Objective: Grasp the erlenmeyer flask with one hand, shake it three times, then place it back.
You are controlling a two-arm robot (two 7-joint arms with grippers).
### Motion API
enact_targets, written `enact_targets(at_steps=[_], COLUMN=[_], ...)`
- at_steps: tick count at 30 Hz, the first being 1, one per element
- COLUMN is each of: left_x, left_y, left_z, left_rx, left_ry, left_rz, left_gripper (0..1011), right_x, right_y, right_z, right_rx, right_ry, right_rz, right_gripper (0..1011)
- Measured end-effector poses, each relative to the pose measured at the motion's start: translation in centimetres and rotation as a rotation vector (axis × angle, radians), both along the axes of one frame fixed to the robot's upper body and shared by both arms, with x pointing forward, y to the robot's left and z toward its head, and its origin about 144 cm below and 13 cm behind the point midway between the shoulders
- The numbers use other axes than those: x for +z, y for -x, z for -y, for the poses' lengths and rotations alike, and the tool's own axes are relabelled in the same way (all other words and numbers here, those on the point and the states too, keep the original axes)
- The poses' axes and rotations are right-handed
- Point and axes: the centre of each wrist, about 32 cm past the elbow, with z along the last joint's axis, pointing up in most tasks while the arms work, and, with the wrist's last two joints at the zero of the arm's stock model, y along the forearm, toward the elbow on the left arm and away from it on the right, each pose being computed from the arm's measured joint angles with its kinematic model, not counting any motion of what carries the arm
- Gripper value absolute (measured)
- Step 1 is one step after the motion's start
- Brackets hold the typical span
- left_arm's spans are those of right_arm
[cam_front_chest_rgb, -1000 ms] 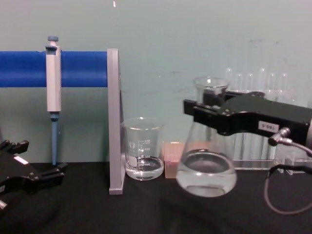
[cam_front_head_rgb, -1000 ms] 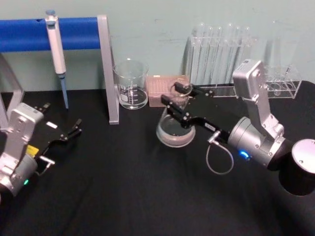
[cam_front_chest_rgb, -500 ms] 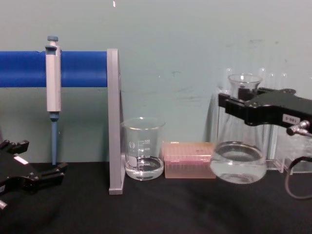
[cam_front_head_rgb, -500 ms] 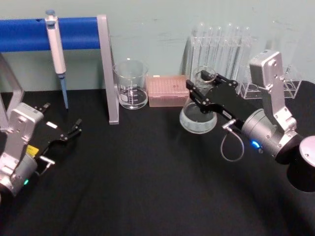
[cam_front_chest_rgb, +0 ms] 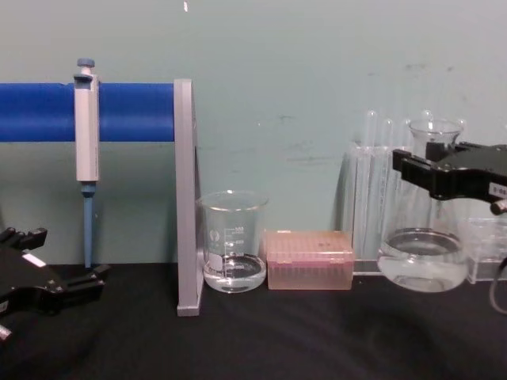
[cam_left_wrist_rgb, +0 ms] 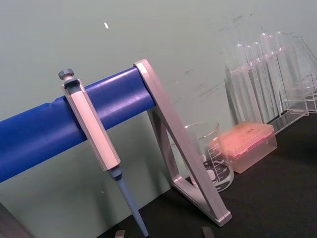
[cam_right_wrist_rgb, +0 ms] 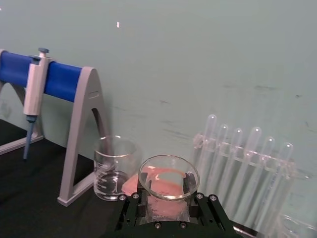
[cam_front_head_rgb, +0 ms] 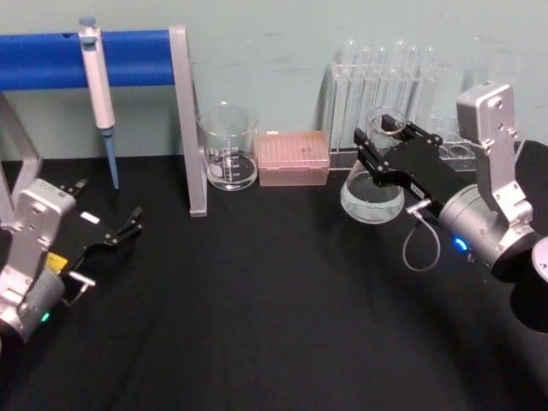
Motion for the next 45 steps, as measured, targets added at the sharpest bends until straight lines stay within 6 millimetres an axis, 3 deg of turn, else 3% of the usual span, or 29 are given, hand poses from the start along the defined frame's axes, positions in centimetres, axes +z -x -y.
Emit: enact_targets(at_steps=[13,25,45], left_x=[0.0,0.0,0.0], left_y=[0.0,0.0,0.0], left_z=[0.0,0.0,0.0], left_rx=[0.0,0.0,0.0], left_ry=[0.0,0.0,0.0], left_rz=[0.0,0.0,0.0], left_gripper=[1001,1001,1001], right_x=[-0.1,0.0,-0.3], right_y=[0.1,0.4,1.8], right_z=[0.3,-0.6,-2.9], right_rx=[-0.035,0.012,0.367], right_ry=[-0.008,-0.014,0.01], right_rz=[-0.005,-0.011,-0.02], right_gripper=[456,456,456])
